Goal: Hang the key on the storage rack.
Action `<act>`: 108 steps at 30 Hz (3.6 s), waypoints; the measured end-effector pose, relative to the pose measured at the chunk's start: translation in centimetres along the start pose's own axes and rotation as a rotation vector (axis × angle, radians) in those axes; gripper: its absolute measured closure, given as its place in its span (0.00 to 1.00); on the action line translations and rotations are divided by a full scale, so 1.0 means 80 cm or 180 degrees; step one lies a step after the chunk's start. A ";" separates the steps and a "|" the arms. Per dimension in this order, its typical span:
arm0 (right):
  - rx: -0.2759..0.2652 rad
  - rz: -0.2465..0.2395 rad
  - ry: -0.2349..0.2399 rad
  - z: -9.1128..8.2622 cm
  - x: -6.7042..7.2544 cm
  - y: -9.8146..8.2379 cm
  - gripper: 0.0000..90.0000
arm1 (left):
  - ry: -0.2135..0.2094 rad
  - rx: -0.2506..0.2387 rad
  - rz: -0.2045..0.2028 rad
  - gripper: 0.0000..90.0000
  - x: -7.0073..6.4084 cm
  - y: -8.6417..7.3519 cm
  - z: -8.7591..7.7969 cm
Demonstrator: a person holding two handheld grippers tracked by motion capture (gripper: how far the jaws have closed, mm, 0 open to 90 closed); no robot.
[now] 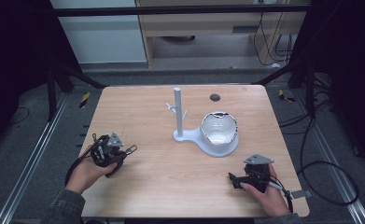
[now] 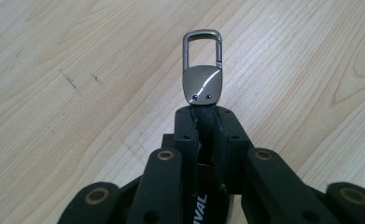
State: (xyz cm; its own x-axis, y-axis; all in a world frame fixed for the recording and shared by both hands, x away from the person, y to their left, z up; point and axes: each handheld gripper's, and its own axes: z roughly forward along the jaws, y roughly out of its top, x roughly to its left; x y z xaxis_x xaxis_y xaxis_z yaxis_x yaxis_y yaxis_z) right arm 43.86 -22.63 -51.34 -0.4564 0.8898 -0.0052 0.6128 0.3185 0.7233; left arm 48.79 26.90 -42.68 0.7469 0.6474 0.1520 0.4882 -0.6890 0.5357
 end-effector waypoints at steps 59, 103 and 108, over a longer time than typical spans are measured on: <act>-0.0001 0.0051 -0.0042 0.002 0.001 0.002 0.00 | 0.0147 -0.1160 -0.0326 0.90 -0.034 0.099 -0.059; -0.0004 0.0042 -0.0046 0.002 0.000 0.002 0.00 | 0.0212 -0.1374 -0.0300 0.90 -0.054 0.179 -0.030; -0.0002 0.0043 -0.0043 0.002 0.000 0.002 0.00 | 0.0217 -0.1329 -0.0302 0.90 -0.053 0.182 -0.023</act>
State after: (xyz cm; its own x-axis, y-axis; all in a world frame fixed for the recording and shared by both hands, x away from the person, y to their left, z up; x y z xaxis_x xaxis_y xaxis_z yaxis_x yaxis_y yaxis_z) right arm 44.07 -22.48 -51.34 -0.4392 0.8984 -0.0047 0.6184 0.3061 0.7238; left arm 51.91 14.69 -34.02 0.6691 0.7312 0.1331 0.3182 -0.4436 0.8378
